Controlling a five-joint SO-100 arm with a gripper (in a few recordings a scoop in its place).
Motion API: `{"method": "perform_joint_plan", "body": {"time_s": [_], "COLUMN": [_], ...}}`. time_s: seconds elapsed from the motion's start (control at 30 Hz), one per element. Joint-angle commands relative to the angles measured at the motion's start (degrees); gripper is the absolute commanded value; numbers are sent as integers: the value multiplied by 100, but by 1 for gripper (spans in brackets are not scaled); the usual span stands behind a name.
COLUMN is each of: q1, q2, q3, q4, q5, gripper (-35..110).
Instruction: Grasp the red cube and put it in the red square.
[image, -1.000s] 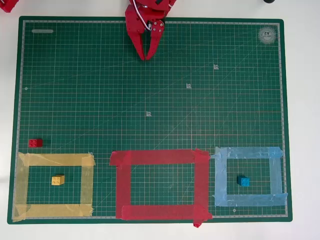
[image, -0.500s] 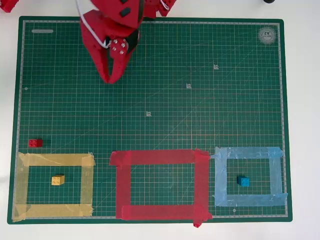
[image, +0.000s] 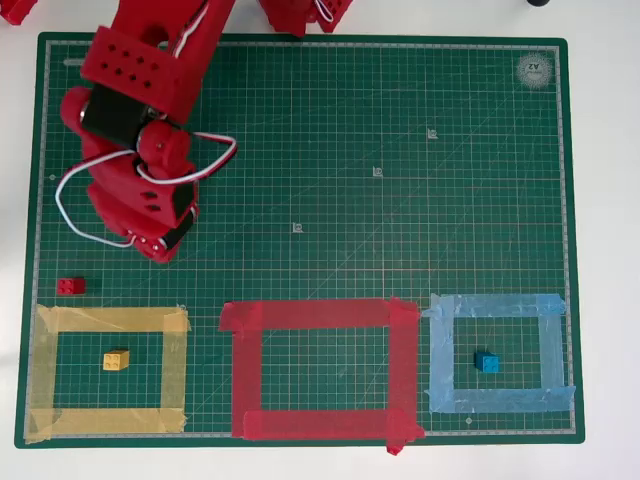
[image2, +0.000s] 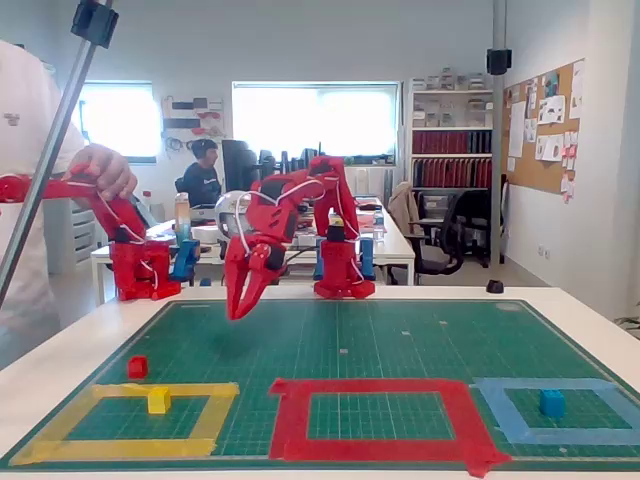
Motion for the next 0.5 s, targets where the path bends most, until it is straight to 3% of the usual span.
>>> {"method": "perform_joint_plan", "body": {"time_s": [0.0,0.23,0.47], "q1": [149,299,475], "q2": [-703,-2101,-2496], "q3": [-1450,-4298,-5045], "q4": [79,2610,2918], "q5": [-141,-97,-88], "gripper": [-1,-1,-1]}}
